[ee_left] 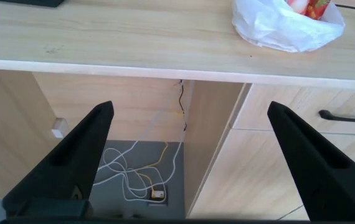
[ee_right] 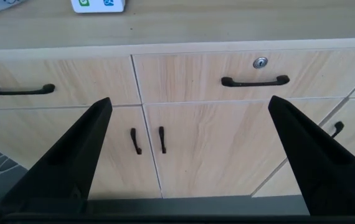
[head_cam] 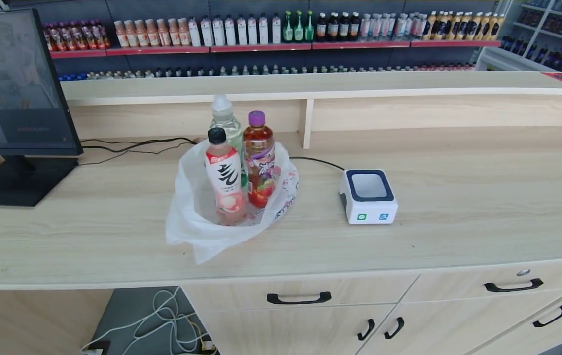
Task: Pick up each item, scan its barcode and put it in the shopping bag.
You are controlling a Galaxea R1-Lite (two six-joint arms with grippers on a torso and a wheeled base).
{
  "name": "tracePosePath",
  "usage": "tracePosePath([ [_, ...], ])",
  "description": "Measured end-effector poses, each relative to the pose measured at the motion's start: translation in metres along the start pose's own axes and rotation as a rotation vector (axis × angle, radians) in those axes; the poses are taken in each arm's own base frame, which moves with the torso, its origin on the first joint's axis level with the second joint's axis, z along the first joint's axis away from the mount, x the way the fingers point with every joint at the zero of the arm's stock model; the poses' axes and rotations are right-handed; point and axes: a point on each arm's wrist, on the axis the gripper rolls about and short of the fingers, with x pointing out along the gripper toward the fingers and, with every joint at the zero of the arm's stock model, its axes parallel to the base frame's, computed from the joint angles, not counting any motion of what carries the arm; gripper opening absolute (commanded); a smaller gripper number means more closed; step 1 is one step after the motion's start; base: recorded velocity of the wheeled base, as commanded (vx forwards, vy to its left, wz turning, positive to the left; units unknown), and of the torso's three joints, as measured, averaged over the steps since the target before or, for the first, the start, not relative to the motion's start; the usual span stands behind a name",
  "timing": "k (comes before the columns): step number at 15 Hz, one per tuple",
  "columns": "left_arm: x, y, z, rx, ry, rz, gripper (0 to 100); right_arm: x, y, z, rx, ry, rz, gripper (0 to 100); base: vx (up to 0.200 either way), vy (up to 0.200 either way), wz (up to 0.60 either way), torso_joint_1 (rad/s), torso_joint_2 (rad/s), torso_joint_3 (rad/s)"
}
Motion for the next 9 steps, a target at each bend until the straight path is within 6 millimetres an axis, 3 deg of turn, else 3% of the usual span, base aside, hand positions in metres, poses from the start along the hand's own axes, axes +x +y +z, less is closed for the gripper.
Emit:
tracePosePath([
  [9,0.0001,0.0,-0.0001,0.001,0.0,0.0,100,0.0,0.0,0.0,-0.007,0.0,0.0,100,0.0,-0.2,0.0,0.003,0.0,0.003],
])
